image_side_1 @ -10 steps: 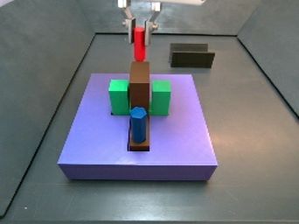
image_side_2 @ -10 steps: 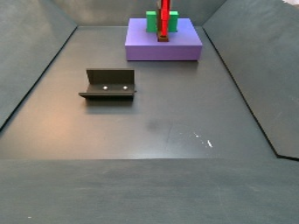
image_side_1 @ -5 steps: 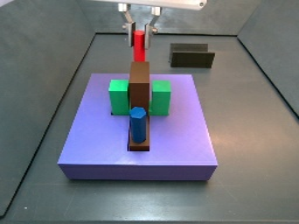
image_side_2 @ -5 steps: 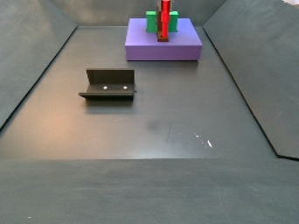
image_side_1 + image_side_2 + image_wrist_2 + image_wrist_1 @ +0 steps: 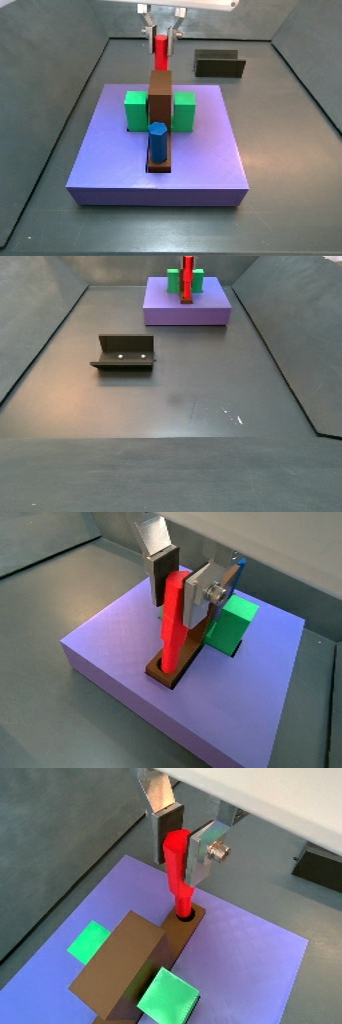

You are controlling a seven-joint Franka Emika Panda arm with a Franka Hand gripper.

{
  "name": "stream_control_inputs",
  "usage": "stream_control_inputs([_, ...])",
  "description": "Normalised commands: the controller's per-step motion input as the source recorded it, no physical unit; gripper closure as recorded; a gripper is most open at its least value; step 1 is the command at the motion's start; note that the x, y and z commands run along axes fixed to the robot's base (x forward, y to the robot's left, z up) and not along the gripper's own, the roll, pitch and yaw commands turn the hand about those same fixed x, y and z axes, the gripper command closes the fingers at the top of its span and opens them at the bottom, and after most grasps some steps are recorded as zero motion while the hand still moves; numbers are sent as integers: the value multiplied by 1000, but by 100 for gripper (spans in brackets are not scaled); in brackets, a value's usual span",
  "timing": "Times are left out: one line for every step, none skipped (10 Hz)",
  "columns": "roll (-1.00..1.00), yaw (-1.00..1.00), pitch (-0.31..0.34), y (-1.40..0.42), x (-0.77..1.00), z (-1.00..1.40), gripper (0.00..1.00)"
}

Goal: Pick up the red object. Move up. Place the red object on the fixture. Regrasp the red object. Move to above the board. Insert the red object.
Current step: Insert the red object.

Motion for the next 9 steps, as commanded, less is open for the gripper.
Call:
stream_control_inputs([0,51,0,-29,0,-134,100])
stream_control_inputs([3,89,0,-71,114,-146,100])
stream_control_inputs([17,94,0,-37,137,-183,100])
stream_control_inputs([21,106,0,-54,146,-163,100])
stream_control_inputs([7,86,0,-40,86,-171,100])
stream_control_inputs([0,49,0,-17,0,-209,100])
stream_control_inputs([13,43,-3,0,0,-254,100])
stream_control_inputs([77,46,0,0,0,-280,100])
stream_control_inputs([211,40,0,0,0,-329,100])
